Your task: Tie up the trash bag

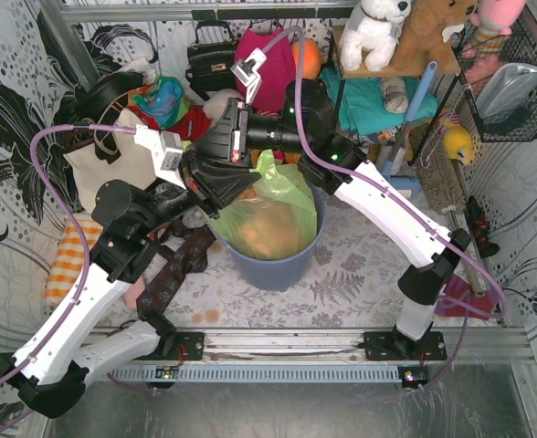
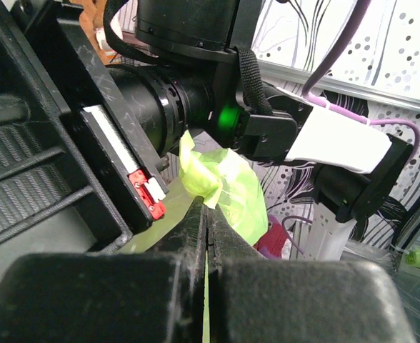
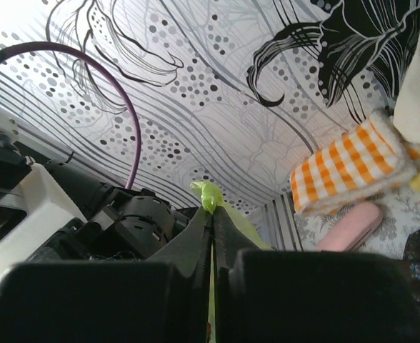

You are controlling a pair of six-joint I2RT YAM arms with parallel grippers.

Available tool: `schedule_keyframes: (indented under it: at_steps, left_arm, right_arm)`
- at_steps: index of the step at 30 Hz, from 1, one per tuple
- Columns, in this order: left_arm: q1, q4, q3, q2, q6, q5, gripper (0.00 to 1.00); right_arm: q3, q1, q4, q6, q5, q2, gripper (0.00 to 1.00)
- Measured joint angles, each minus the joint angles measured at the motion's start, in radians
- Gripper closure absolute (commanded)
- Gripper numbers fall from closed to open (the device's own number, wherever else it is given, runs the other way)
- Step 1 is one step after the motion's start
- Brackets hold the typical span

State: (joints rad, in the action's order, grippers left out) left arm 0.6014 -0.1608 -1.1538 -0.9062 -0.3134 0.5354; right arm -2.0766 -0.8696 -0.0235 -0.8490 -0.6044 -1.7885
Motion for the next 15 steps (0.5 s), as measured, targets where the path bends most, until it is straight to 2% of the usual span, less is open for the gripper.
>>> schedule_keyframes:
  at_steps: [7,15]
  left_arm:
    - [0.0,0.002,0.026,0.003,0.008,-0.056,1.0]
    - [0.014,0.008,0.078,0.055,0.014,-0.084,1.0]
  right_arm:
    - [0.043,0.0,-0.058,0.065,0.063,0.024,1.0]
    - [0.486,0.003,0.142,0.109,0.316,0.307,1.0]
